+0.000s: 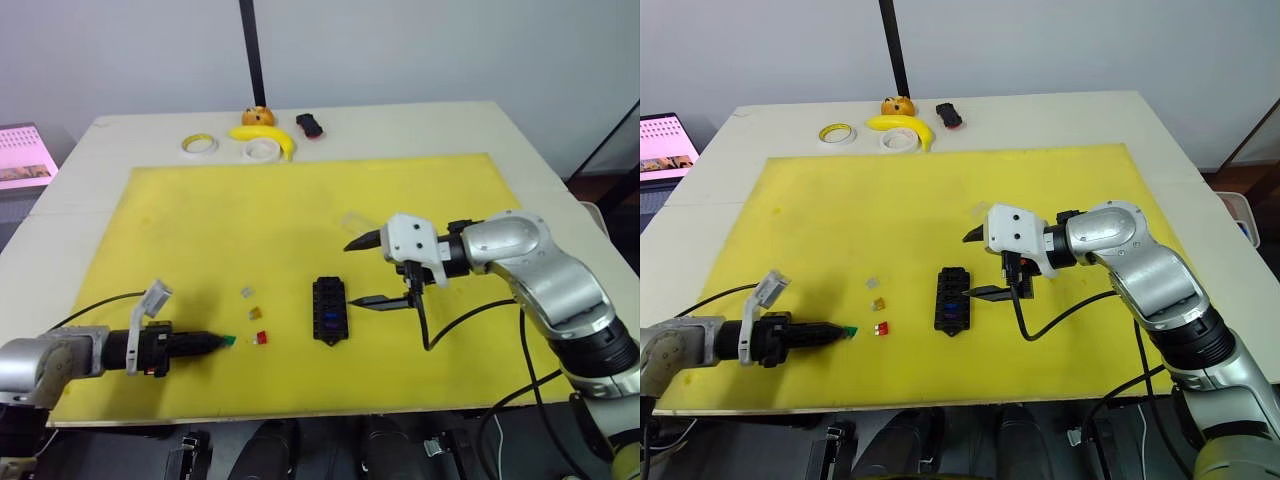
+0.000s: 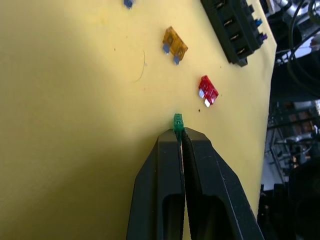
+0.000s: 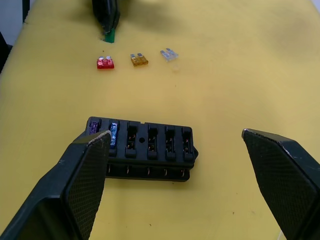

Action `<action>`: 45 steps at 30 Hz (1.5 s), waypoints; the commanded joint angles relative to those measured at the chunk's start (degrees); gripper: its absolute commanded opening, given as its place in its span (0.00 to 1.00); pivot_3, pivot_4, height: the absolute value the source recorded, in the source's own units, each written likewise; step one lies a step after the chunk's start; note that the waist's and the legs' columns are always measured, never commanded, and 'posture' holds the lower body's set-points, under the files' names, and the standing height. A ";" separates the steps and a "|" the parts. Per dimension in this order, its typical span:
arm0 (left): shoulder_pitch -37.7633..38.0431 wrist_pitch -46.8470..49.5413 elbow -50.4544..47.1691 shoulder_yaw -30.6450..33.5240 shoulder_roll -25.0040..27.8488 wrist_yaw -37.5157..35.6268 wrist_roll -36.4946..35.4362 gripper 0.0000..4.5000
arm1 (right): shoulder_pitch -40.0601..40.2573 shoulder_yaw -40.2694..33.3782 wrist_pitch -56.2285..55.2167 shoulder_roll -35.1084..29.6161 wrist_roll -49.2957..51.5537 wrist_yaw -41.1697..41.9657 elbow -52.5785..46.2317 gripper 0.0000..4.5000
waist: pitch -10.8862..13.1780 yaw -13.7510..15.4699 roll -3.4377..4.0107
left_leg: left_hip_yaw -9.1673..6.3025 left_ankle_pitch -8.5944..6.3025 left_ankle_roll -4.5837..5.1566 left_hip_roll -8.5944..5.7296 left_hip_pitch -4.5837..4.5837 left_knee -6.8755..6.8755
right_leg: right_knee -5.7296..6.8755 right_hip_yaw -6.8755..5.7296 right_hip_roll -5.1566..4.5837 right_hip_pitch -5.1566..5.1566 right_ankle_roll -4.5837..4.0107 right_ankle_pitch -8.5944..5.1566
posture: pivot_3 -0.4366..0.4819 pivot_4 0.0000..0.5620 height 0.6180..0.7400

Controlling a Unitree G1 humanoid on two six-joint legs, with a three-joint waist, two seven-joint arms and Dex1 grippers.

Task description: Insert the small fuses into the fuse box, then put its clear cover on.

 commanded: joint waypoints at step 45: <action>-26.46 -3.33 -17.02 -2.02 -5.65 9.08 -9.83 0.00 | -17.52 -4.64 34.39 12.57 25.74 -9.77 2.42 0.42 | 0.00 -0.25 -0.03 | 0.00 0.02 -0.02 -0.01 -0.02 0.02 | 0.01 -0.01 0.11 -0.03 0.01 0.01 | 0.48 0.27 1.00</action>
